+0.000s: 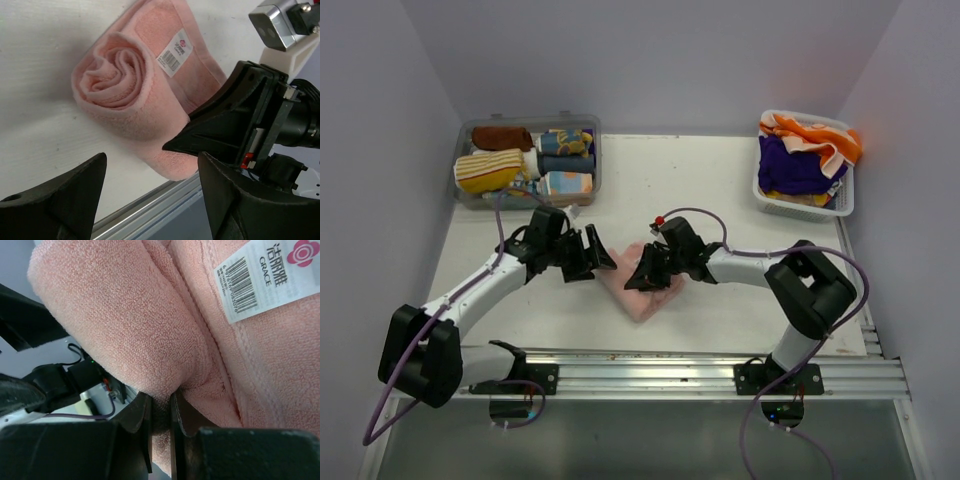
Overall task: Roll the towels
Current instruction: Roll the towel
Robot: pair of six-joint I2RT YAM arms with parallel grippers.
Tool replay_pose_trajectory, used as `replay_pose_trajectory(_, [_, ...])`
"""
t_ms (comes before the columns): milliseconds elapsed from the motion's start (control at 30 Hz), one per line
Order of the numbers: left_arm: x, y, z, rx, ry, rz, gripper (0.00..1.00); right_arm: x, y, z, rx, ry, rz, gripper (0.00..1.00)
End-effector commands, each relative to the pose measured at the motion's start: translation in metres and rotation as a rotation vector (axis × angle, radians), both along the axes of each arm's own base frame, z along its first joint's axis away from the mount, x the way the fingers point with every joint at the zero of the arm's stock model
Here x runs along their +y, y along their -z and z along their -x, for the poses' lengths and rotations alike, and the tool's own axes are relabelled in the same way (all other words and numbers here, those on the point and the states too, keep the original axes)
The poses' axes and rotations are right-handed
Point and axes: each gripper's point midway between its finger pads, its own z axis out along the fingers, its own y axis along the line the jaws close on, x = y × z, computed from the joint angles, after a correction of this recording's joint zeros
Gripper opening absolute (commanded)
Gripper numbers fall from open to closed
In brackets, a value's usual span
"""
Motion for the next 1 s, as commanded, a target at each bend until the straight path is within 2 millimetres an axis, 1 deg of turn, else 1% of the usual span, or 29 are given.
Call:
replay_pose_trajectory(0, [-0.025,-0.017,-0.013,-0.082,0.030,0.097,0.77,-0.005,0.016,0.015,0.128,-0.005,-0.006,0.00])
replay_pose_trajectory(33, [-0.027,-0.015,-0.013,-0.073,0.031,0.097,0.76,-0.005,0.017,0.015,0.133,-0.003,-0.007,0.00])
replay_pose_trajectory(67, [-0.026,-0.006,-0.015,-0.057,0.022,0.076,0.75,-0.005,0.017,0.014,0.132,-0.003,-0.007,0.00])
replay_pose_trajectory(167, [-0.027,0.000,-0.017,-0.042,-0.006,0.057,0.77,-0.005,0.017,0.013,0.137,0.002,-0.014,0.00])
replay_pose_trajectory(200, [-0.025,0.003,-0.017,-0.034,-0.021,0.046,0.77,-0.005,0.016,0.013,0.139,0.004,-0.018,0.00])
replay_pose_trajectory(267, [-0.019,0.001,-0.021,-0.048,-0.077,0.034,0.75,-0.005,0.015,0.012,0.141,0.014,-0.027,0.00])
replay_pose_trajectory(433, [-0.009,0.004,-0.019,-0.048,-0.161,0.019,0.75,-0.004,0.014,0.011,0.156,0.024,-0.048,0.00])
replay_pose_trajectory(567, [-0.005,0.014,-0.019,-0.027,-0.207,0.009,0.75,-0.002,0.013,0.009,0.166,0.036,-0.078,0.00])
replay_pose_trajectory(633, [-0.007,0.020,-0.020,-0.030,-0.219,0.025,0.76,-0.002,0.015,0.009,0.178,0.044,-0.084,0.00])
replay_pose_trajectory(667, [-0.008,0.026,-0.019,-0.021,-0.218,0.023,0.76,-0.001,0.014,0.009,0.178,0.041,-0.092,0.00])
replay_pose_trajectory(733, [-0.011,0.029,-0.025,-0.033,-0.227,0.026,0.76,-0.001,0.014,0.008,0.180,0.044,-0.099,0.00])
replay_pose_trajectory(767, [-0.012,0.036,-0.026,-0.021,-0.229,0.016,0.76,0.000,0.014,0.009,0.186,0.045,-0.105,0.00])
replay_pose_trajectory(800, [-0.013,0.037,-0.029,-0.030,-0.232,0.020,0.76,0.000,0.013,0.008,0.184,0.047,-0.106,0.00])
replay_pose_trajectory(833, [-0.014,0.039,-0.032,-0.032,-0.233,0.018,0.75,0.000,0.013,0.008,0.184,0.047,-0.106,0.00])
replay_pose_trajectory(867, [-0.014,0.047,-0.033,-0.012,-0.237,0.003,0.73,0.000,0.012,0.008,0.184,0.046,-0.109,0.00])
replay_pose_trajectory(933, [-0.017,0.052,-0.037,-0.003,-0.232,0.003,0.72,-0.001,0.011,0.006,0.172,0.043,-0.105,0.00])
replay_pose_trajectory(967, [-0.019,0.058,-0.037,0.017,-0.223,-0.005,0.71,-0.004,0.012,0.007,0.176,0.042,-0.089,0.00])
